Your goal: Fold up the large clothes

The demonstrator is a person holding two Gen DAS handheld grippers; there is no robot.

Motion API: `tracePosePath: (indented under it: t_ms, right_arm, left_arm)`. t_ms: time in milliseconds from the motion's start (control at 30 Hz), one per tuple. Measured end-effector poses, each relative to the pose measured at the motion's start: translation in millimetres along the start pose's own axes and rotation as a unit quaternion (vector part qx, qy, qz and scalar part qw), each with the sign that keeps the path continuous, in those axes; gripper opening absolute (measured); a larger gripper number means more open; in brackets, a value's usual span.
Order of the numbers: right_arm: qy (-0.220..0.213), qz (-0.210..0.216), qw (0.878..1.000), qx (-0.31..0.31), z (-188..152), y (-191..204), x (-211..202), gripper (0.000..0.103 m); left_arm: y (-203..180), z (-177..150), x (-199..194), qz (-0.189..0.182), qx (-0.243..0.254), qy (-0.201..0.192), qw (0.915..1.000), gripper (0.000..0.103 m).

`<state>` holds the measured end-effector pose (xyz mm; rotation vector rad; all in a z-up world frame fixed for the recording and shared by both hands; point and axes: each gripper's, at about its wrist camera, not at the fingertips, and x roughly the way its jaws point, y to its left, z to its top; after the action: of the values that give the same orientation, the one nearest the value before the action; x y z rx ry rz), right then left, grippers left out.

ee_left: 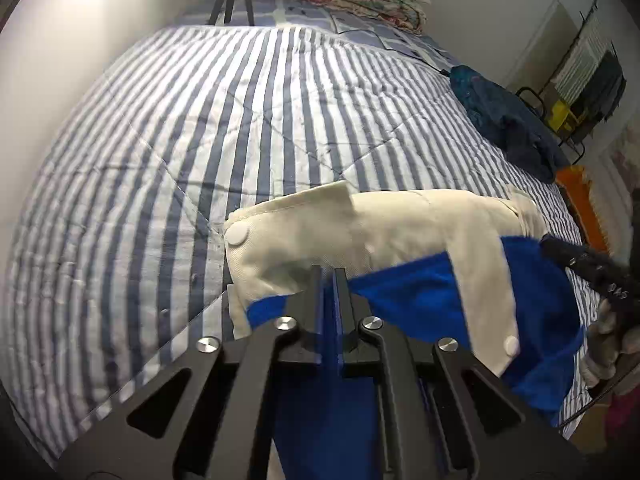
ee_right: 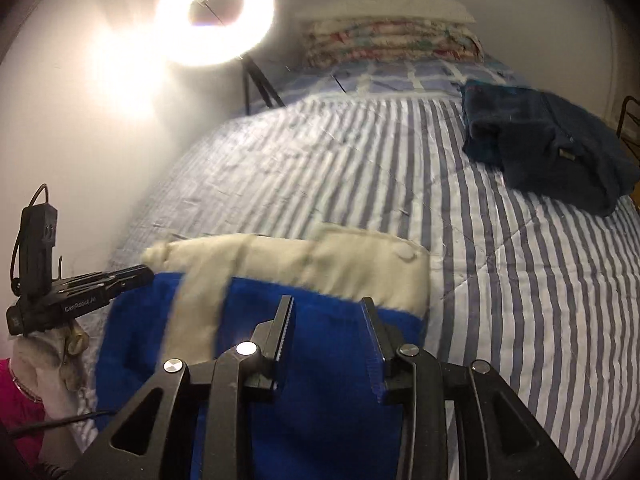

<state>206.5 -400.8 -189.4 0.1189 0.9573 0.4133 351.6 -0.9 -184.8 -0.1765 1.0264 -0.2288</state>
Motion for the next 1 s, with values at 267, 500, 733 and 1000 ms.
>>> tracePosePath:
  t_ms: [267,500,733,1000]
  right_arm:
    - [0.019,-0.024,0.999,-0.014,-3.5,0.3,10.2,0.026]
    - [0.02,0.031,0.999,-0.031,-43.6,9.5,-54.8,0.03]
    - [0.092,0.005,0.996,-0.003,-101.2,-5.8,-40.8,0.029]
    - [0.09,-0.029,0.995,0.002,-106.6,-0.6,-59.3,0.028]
  left_arm:
    - [1.4,3.2,-16.5,-0.006,0.002,-0.007,1.0,0.005]
    - [8.7,-44.9,-73.0,-0.045,-0.01,-0.002,0.9989,0.005]
    - [16.0,-96.7,-46.4,-0.021,-0.011,0.062,0.9978,0.005]
    - [9.6,-87.4,-67.4,-0.012,-0.029,0.063,0.9975,0.005]
